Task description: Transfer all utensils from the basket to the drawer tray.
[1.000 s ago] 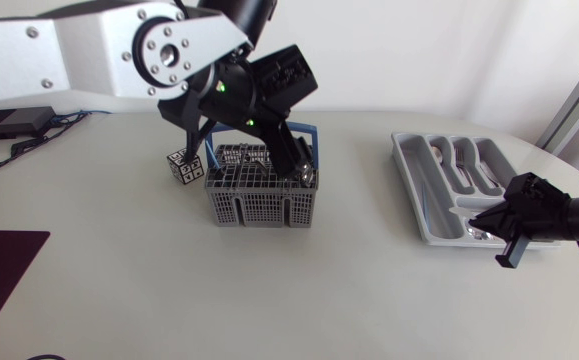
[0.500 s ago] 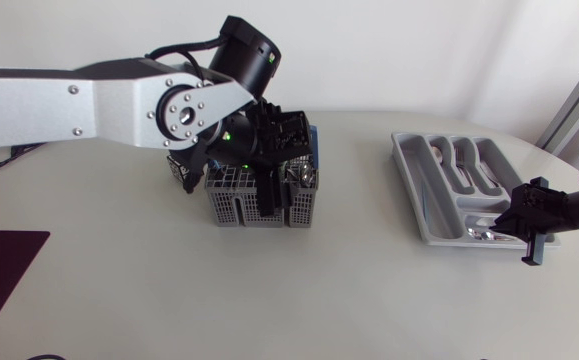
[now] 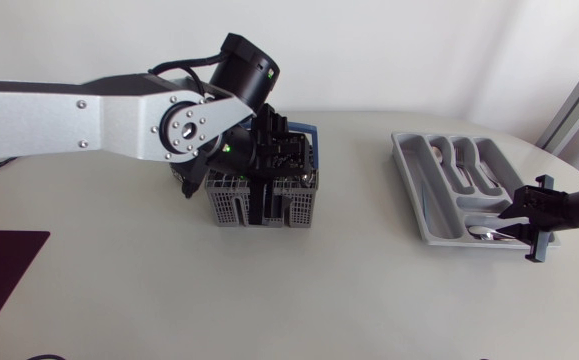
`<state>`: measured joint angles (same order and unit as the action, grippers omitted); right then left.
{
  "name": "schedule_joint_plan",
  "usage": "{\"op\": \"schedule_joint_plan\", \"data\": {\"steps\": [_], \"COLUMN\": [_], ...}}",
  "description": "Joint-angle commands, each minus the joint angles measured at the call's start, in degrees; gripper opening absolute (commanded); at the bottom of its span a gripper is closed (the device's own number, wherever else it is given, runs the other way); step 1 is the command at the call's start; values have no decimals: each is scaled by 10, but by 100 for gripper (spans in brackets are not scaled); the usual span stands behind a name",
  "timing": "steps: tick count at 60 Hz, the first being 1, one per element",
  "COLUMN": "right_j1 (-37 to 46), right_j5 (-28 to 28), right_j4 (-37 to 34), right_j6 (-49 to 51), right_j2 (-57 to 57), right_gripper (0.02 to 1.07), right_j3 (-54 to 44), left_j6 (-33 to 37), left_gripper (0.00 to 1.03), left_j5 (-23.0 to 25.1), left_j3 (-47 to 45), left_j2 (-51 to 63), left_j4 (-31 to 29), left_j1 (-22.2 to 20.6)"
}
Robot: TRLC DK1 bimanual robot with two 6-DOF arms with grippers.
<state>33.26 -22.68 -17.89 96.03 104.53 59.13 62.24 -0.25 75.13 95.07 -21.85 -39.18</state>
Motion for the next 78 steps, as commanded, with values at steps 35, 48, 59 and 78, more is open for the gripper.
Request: {"op": "schedule_joint_plan", "data": {"steps": [35,48,59,78], "right_j1": [-35,-119,-216,-351], "right_j5": [-86,-87,-76,-5], "right_j4": [7,7,8,89], "right_j6": [-119,-226,-334,-429], "right_j2": [-224,-316,-361,-361], "right_gripper": [88,91,93,93], "right_j3": [-133,-184,-200,-242], "left_j6": [155,184,204,213], "left_gripper": [27,26,26,33], "left_j5": [-33,-33,-22,-2], "left_j3": [-4,10,14,25], "left_j2": [81,93,98,118], "left_j4": [133,138,137,122], "left_j1": [20,31,39,42]}}
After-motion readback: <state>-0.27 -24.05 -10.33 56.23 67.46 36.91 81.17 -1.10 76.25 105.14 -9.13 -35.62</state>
